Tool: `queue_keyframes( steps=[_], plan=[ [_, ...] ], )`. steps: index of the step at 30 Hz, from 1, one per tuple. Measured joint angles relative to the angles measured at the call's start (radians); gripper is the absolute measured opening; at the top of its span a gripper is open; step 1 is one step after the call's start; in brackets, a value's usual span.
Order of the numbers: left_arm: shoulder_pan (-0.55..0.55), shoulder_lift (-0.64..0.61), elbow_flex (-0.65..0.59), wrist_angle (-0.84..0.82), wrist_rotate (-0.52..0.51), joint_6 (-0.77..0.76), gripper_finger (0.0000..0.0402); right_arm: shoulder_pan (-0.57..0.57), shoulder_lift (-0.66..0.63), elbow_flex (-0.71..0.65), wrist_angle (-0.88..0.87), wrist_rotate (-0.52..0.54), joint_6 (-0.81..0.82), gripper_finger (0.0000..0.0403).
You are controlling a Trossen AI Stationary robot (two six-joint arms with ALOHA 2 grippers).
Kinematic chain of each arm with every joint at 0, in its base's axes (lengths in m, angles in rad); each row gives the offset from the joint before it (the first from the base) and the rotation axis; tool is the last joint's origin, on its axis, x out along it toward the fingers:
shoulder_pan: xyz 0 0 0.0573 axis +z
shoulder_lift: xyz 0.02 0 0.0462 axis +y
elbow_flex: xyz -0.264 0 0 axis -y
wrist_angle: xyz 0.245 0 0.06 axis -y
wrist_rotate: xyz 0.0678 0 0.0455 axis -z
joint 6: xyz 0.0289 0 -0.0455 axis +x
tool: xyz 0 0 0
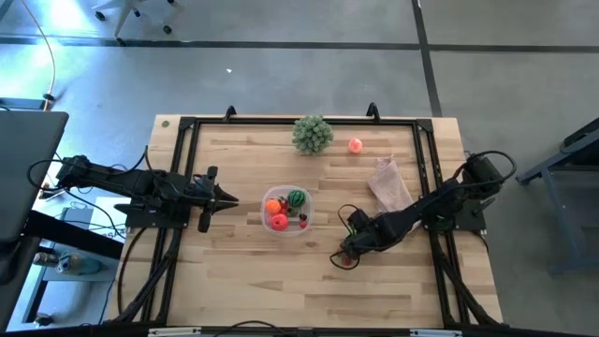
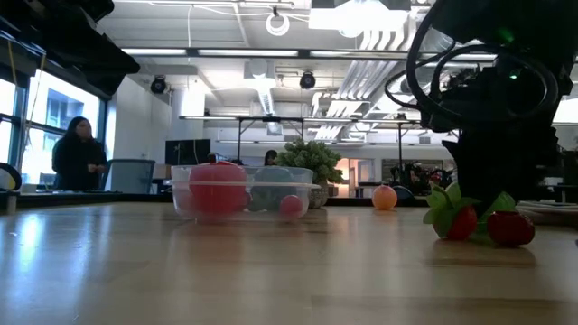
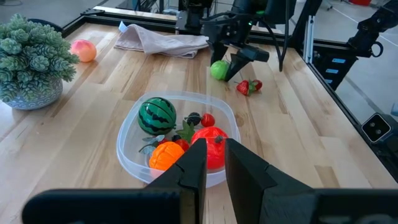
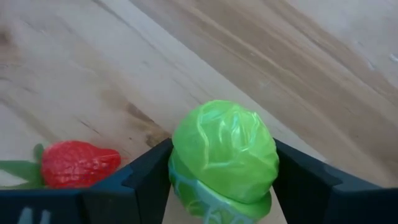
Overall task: Pick and placing Produce into tupperware
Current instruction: Put the green cabbage into the transparent bin
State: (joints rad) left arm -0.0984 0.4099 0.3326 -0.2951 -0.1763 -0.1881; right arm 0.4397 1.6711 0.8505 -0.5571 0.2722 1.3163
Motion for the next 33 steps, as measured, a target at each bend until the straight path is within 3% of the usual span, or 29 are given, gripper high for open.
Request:
queue_keyframes(
  steps=[13,21,27,33],
  plan=[
    [0.0,0.0,0.0,0.0,0.0,0.0,0.0046,0.006,0.002,0.17,-0.061,0.18,-0.231,0.0229],
    [0.0,0.0,0.0,0.0,0.0,0.0,0.0046,-0.057,0.0,0.321,0.022,0.306,-0.534,0.0229],
    [0.0,0.0,0.0,0.0,0.0,0.0,0.0046,-0.173,0.008,0.332,0.217,0.24,-0.757,0.0229],
    [0.0,0.0,0.0,0.0,0.0,0.0,0.0046,-0.285,0.09,0.332,0.348,0.072,-0.862,0.0229]
  ],
)
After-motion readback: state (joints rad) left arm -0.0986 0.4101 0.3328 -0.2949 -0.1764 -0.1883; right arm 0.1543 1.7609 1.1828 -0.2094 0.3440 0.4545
